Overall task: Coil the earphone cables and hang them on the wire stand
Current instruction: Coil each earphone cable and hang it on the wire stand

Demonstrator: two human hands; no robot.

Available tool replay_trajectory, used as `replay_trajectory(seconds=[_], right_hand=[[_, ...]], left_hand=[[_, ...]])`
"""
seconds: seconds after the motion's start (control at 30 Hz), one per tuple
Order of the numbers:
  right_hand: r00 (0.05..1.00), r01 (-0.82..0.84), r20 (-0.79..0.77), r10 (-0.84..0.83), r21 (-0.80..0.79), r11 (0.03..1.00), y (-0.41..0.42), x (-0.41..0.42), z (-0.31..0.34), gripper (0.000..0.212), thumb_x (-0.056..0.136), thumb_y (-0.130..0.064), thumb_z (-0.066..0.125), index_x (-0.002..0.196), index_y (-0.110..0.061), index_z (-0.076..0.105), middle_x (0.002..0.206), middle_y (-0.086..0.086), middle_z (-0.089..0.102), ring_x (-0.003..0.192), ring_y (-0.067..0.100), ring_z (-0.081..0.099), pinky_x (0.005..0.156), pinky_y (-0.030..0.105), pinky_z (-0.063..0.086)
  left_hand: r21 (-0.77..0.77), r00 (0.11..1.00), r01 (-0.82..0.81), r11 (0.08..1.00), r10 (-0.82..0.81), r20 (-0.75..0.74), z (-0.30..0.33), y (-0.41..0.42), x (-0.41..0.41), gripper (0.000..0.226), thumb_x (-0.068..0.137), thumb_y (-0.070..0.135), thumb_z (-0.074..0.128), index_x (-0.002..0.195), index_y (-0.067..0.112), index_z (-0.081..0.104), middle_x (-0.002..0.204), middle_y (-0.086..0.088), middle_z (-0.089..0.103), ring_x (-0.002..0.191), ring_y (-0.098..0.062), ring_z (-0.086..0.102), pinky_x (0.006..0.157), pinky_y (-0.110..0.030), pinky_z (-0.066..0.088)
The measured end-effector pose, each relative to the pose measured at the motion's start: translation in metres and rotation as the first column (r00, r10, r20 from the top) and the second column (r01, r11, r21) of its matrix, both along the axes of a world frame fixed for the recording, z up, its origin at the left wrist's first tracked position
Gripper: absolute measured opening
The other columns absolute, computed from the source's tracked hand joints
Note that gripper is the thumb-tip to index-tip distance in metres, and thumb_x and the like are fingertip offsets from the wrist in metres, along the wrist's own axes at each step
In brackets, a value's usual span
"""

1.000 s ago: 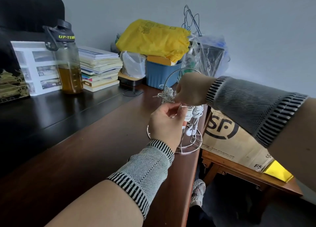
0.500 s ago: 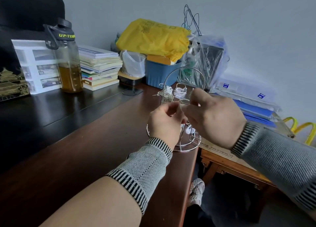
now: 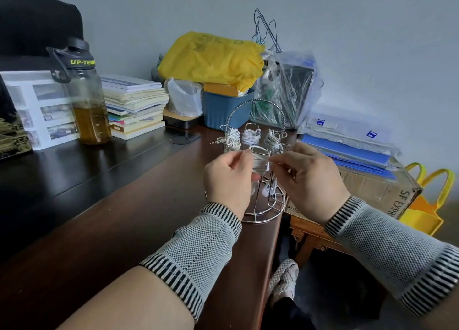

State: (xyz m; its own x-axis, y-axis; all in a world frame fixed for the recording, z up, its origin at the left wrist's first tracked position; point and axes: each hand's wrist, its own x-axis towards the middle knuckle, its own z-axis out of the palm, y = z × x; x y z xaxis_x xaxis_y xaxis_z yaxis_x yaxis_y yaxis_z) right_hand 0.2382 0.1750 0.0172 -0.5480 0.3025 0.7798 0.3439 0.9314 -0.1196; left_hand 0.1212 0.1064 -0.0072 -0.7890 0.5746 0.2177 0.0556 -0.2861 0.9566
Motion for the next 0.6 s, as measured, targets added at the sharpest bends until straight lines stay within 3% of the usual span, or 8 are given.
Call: replay_trajectory(seconds=[0.1,0.2,0.33,0.47,0.6], right_hand=[[1.000,0.011,-0.006,-0.011,-0.043,0.999,-0.002,0.000,0.000,0.018,0.082,-0.017,0.066,0.100,-0.015,0.070,0.074,-0.008,0.053,0.061,0.004,0.047,0.059,0.016,0.038],[0.999,0.016,0.054,-0.011,-0.094,0.995,-0.005,-0.003,0.004,0.026,0.084,-0.022,0.062,0.108,-0.018,0.069,0.073,-0.015,0.048,0.057,-0.005,0.043,0.058,0.002,0.030],[0.992,0.045,0.125,-0.022,-0.183,0.982,-0.005,-0.005,0.011,0.024,0.090,-0.019,0.060,0.112,-0.017,0.069,0.059,-0.020,0.045,0.051,-0.008,0.042,0.055,0.004,0.029],[0.979,0.082,0.201,-0.042,-0.198,0.977,-0.003,-0.007,0.015,0.028,0.092,-0.020,0.054,0.117,-0.016,0.067,0.052,-0.021,0.035,0.047,-0.006,0.036,0.055,0.016,0.032],[0.984,0.067,0.177,-0.028,-0.218,0.974,-0.002,-0.006,0.014,0.027,0.093,-0.019,0.055,0.116,-0.016,0.069,0.053,-0.022,0.041,0.048,-0.012,0.034,0.057,0.006,0.030]], left_hand=[[0.007,0.998,0.009,1.000,-0.010,0.060,0.003,0.000,0.002,0.015,0.091,0.015,0.061,0.090,0.006,0.073,0.067,-0.001,0.067,0.051,-0.004,0.064,0.040,-0.017,0.044],[0.018,0.995,0.009,1.000,-0.011,0.100,0.006,0.000,0.003,0.014,0.091,0.013,0.060,0.088,0.004,0.071,0.065,0.000,0.065,0.048,-0.004,0.062,0.039,-0.015,0.043],[0.023,0.995,0.003,1.000,-0.006,0.104,0.007,-0.001,0.003,0.014,0.092,0.011,0.060,0.085,0.005,0.071,0.058,0.004,0.062,0.046,-0.003,0.062,0.038,-0.016,0.043],[0.043,1.000,-0.012,0.999,0.011,0.018,0.003,-0.001,0.003,0.014,0.094,0.012,0.060,0.096,0.018,0.073,0.079,0.004,0.070,0.051,-0.004,0.064,0.045,-0.018,0.046],[0.033,0.998,-0.008,0.999,0.010,-0.061,0.003,-0.004,0.005,0.021,0.096,0.014,0.059,0.105,0.026,0.073,0.091,0.010,0.071,0.056,-0.006,0.067,0.052,-0.022,0.053]])
